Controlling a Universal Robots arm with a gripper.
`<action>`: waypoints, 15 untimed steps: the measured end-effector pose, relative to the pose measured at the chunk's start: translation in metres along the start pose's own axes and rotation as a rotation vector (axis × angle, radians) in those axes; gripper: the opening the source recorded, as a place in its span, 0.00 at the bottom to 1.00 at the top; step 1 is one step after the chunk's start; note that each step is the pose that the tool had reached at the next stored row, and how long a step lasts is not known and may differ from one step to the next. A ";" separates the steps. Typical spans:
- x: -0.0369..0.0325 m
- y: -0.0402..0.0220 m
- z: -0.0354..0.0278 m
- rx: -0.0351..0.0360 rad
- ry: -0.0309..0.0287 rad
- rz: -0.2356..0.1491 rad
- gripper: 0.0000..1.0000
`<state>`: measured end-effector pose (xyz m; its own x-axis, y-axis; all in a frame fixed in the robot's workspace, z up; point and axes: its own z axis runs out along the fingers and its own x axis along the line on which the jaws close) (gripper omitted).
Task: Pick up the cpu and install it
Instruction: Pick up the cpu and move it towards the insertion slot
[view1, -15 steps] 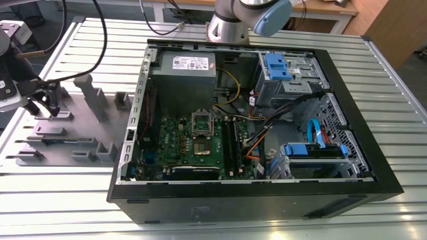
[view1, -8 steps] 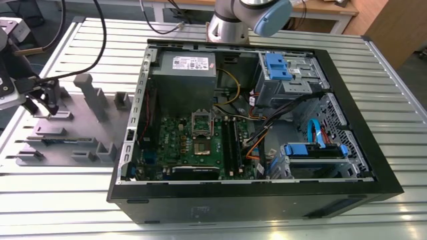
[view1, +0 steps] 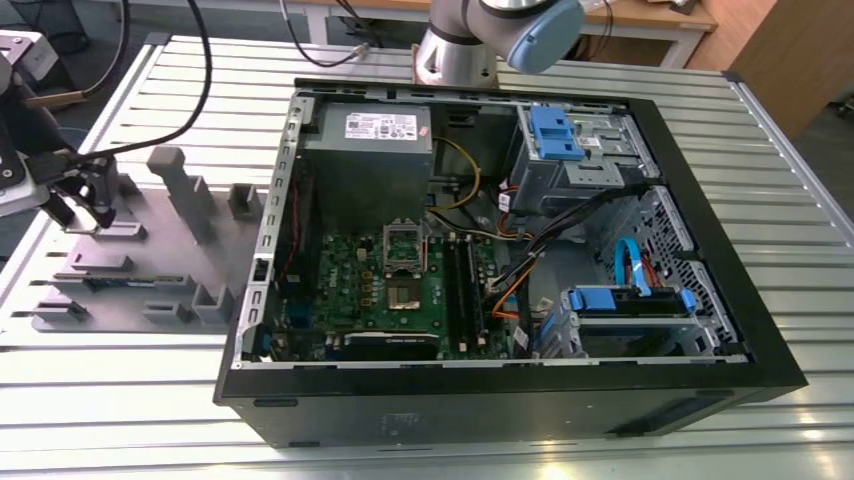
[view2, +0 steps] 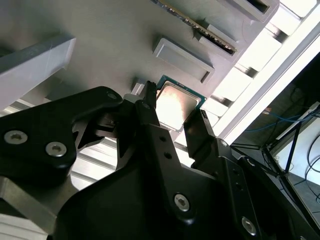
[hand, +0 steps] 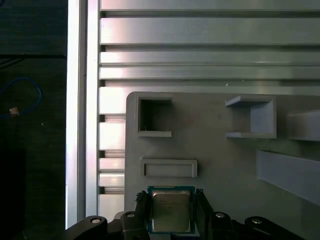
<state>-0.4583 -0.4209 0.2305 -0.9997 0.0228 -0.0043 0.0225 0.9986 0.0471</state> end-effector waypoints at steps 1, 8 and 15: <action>0.0000 0.0000 -0.0006 0.0000 0.0001 0.000 0.47; 0.0000 0.0004 -0.0069 0.0001 0.0001 0.000 0.47; -0.0001 0.0008 -0.0122 0.0000 0.0000 0.000 0.47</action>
<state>-0.4583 -0.4206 0.2427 -0.9997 0.0227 -0.0043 0.0225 0.9986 0.0472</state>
